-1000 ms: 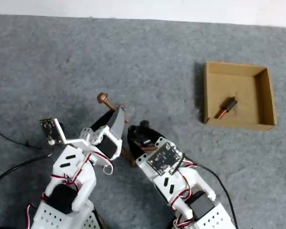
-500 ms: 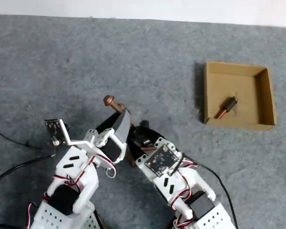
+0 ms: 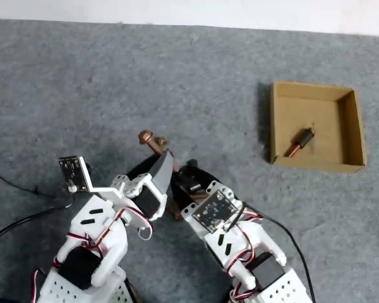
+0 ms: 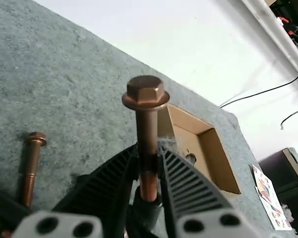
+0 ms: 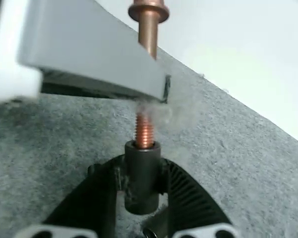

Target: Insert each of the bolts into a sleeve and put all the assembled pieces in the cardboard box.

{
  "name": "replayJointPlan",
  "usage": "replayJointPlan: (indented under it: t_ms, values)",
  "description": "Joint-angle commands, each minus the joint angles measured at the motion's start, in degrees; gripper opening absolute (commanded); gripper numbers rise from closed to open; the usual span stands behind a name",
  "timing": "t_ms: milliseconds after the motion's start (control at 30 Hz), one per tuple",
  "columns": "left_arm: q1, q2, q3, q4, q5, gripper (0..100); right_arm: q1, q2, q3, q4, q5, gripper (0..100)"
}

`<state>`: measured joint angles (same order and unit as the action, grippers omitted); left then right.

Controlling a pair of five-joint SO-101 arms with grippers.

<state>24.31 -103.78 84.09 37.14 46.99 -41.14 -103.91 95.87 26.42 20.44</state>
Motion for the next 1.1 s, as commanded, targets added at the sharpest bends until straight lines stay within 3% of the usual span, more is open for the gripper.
replayJointPlan:
  t_ms: [0,167,400,567,867,1067]
  values:
    - [0.9,-0.9,-1.7,3.0,-0.2,0,1.4,-1.0,6.5,0.0,0.5,0.5]
    - [5.2,-0.9,0.9,3.8,-0.4,0,1.5,-0.7,6.7,0.0,0.5,0.5]
    - [4.9,-0.9,1.2,4.0,-0.4,0,1.6,-0.7,6.8,0.0,0.5,0.5]
    - [5.2,-0.9,0.8,7.3,-5.7,1,1.6,-0.7,6.8,0.0,0.6,0.5]
    - [4.8,-0.9,1.2,12.0,-3.6,36,1.7,-0.7,6.8,0.0,0.6,0.5]
    - [-3.6,-0.8,0.7,11.9,-0.3,40,1.7,-0.7,6.8,0.0,0.6,0.5]
